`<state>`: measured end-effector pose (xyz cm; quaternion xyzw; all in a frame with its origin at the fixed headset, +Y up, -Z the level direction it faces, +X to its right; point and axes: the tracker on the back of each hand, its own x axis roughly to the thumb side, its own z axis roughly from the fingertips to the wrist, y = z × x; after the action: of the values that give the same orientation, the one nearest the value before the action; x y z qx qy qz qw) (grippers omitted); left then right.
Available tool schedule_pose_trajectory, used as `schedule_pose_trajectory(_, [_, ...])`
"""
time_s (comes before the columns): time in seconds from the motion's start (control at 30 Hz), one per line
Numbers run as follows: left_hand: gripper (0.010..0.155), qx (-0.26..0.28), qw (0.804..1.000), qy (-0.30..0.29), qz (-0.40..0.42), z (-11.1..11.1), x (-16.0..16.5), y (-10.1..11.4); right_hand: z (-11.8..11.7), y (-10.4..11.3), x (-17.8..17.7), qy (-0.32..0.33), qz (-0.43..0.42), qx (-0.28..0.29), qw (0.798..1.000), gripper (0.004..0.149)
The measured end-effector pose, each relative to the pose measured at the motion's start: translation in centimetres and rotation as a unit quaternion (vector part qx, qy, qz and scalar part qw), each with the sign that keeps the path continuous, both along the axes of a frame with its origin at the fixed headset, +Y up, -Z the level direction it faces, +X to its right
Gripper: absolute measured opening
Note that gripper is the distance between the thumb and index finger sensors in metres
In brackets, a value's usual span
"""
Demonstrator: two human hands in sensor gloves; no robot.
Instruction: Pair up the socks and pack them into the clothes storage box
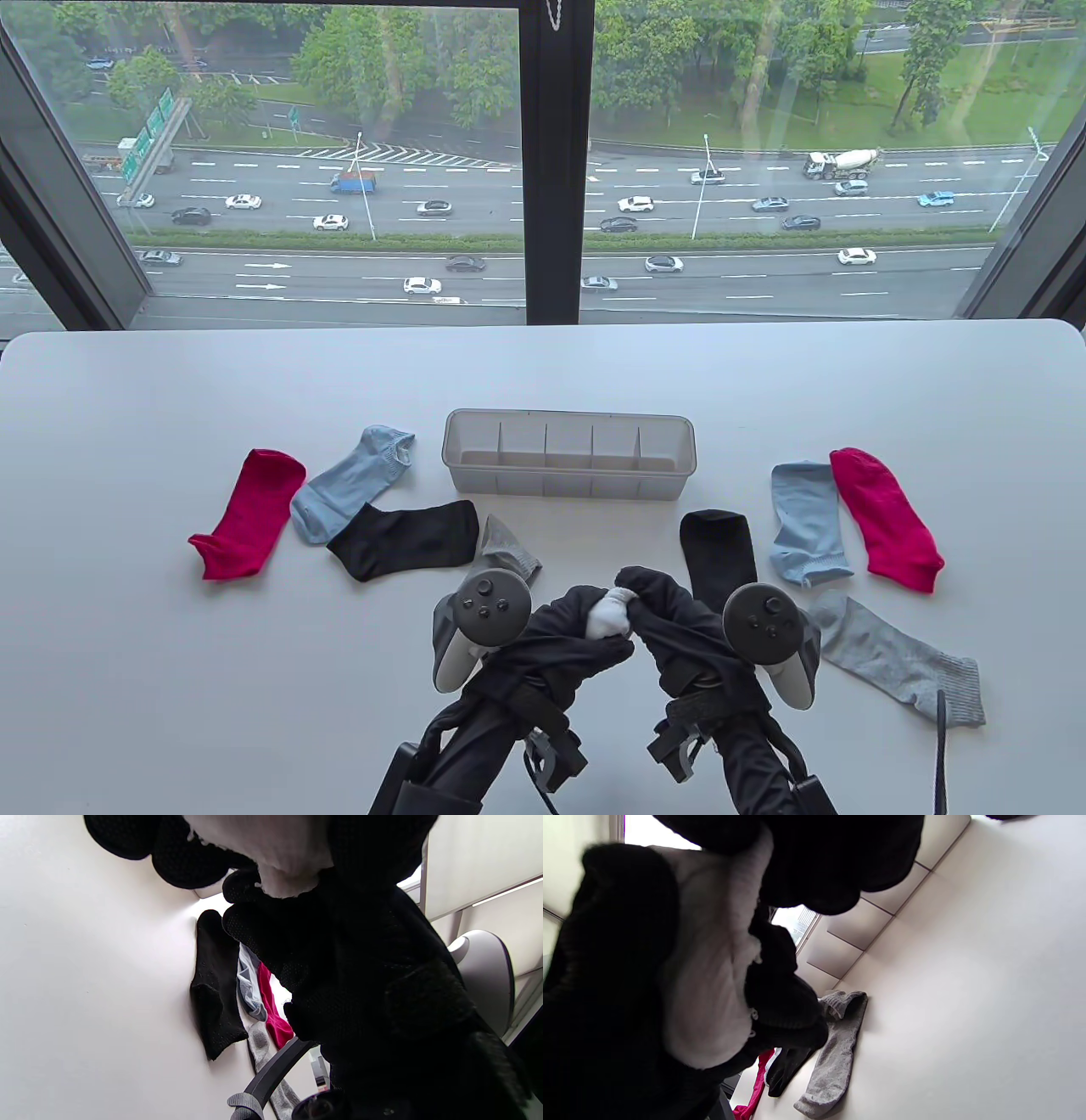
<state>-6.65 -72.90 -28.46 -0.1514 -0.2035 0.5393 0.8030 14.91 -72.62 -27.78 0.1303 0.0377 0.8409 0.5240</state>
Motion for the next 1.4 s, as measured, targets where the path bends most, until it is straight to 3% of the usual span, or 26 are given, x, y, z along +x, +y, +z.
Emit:
schedule_pose_trajectory(0.07, [0.075,-0.021,0.999,0.018,-0.028,0.1,-0.2,-0.1,0.1,0.1,0.1,-0.006,-0.022,-0.002,1.0,0.043])
schedule_pose_trajectory(0.1, [0.077,-0.003,0.998,0.034,-0.047,0.2,-0.3,0.1,0.1,0.1,0.1,-0.001,-0.029,-0.006,1.0,0.044])
schedule_pose_trajectory(0.13, [0.075,0.068,0.991,0.073,-0.086,0.3,-0.5,0.7,0.2,0.1,0.0,-0.003,-0.037,-0.009,0.999,0.045])
schedule_pose_trajectory(0.2, [0.063,0.133,0.976,0.083,-0.151,0.3,-0.6,1.8,0.1,0.1,-0.4,0.011,-0.035,-0.017,0.999,0.048])
schedule_pose_trajectory(0.4, [0.058,0.083,0.985,0.082,-0.131,0.1,-1.0,1.1,0.2,0.1,-1.1,-0.002,0.089,0.029,0.996,0.055])
schedule_pose_trajectory(0.5, [0.058,0.035,0.993,0.099,-0.051,-0.2,-1.7,1.0,0.1,0.0,-0.4,0.011,0.058,0.023,0.998,0.062])
schedule_pose_trajectory(0.57, [0.059,0.007,0.995,0.102,0.006,-0.3,-2.0,0.5,0.0,-0.5,-0.3,0.078,-0.007,-0.031,0.996,0.081])
schedule_pose_trajectory(0.63, [0.059,-0.007,0.995,0.093,0.037,-0.4,-1.8,0.2,0.0,-1.1,-0.8,0.116,-0.035,-0.088,0.989,0.09])
schedule_pose_trajectory(0.67, [0.059,-0.006,0.995,0.085,0.046,-0.4,-1.7,0.2,0.0,-1.2,-1.1,0.091,-0.014,-0.082,0.992,0.087])
schedule_pose_trajectory(0.73, [0.061,-0.009,0.997,0.049,0.058,-0.3,-1.4,0.3,-0.1,-0.6,-1.1,0.031,0.042,-0.028,0.998,0.066])
schedule_pose_trajectory(0.8, [0.063,-0.025,0.996,0.047,0.068,-0.4,-1.5,0.2,0.0,-0.1,-0.9,0.035,0.086,0.013,0.996,0.058])
schedule_pose_trajectory(0.87, [0.06,-0.028,0.997,0.053,0.057,-0.4,-1.5,0.2,0.1,0.0,-0.8,0.041,0.089,0.021,0.995,0.054])
schedule_pose_trajectory(1.0, [0.059,0.039,0.997,0.057,-0.033,-0.3,-1.6,1.1,0.0,-0.1,-1.5,0.069,0.065,-0.005,0.995,0.05])
schedule_pose_trajectory(1.1, [0.057,0.038,0.999,0.01,0.023,-0.2,-1.5,1.4,-0.3,-0.3,-0.3,0.031,0.057,-0.012,0.998,0.045])
schedule_pose_trajectory(1.17, [0.057,0.017,0.999,-0.014,0.033,0.0,-0.9,1.5,-0.7,-0.3,0.5,0.058,0.05,-0.01,0.997,0.045])
schedule_pose_trajectory(1.3, [0.06,-0.019,0.999,-0.028,-0.035,-0.2,-1.1,0.7,-0.5,-0.1,1.0,0.015,0.081,0.012,0.997,0.045])
schedule_pose_trajectory(1.4, [0.077,-0.025,0.997,-0.043,-0.06,-0.1,-1.4,0.5,-0.3,0.3,0.4,0.021,0.107,0.028,0.994,0.045])
